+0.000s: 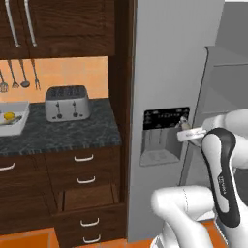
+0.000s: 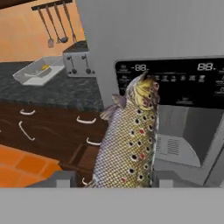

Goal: Place one lemon and one fish in each tupperware on the nearby counter, to pack two identical lunches.

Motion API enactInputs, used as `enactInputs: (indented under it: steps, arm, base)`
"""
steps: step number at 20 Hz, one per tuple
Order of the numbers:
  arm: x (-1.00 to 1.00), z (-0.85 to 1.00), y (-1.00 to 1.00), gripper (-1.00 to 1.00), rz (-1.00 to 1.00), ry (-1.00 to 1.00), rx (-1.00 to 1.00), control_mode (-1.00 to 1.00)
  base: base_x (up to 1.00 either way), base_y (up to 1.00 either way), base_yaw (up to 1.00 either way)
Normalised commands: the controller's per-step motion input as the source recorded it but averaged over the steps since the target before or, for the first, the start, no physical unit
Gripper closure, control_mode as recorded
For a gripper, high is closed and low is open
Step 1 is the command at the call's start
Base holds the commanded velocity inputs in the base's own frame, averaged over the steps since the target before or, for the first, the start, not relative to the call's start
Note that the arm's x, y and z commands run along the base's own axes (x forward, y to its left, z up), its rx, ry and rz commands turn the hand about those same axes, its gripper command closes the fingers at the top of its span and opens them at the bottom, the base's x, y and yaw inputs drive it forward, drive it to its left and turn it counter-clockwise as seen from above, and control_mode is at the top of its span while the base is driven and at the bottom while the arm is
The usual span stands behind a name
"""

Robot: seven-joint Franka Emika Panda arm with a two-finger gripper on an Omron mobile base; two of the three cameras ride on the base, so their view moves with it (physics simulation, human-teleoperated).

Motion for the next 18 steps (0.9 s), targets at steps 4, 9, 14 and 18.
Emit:
enactInputs:
  steps: [4, 9, 14, 18]
  arm:
    - [0.0, 0.0, 0.0, 1.0, 0.0, 0.0, 0.0, 1.0]
    - [0.0, 0.0, 0.0, 1.0, 0.0, 0.0, 0.0, 1.0]
    - [0.0, 0.0, 0.0, 1.0, 0.0, 0.0, 0.0, 1.0]
    - [0.0, 0.0, 0.0, 1.0, 0.0, 0.0, 0.0, 1.0]
  base:
    - [0.43, 1.0, 0.0]
    - [0.22, 1.0, 0.14]
    - [0.14, 1.0, 0.37]
    - [0.52, 1.0, 0.26]
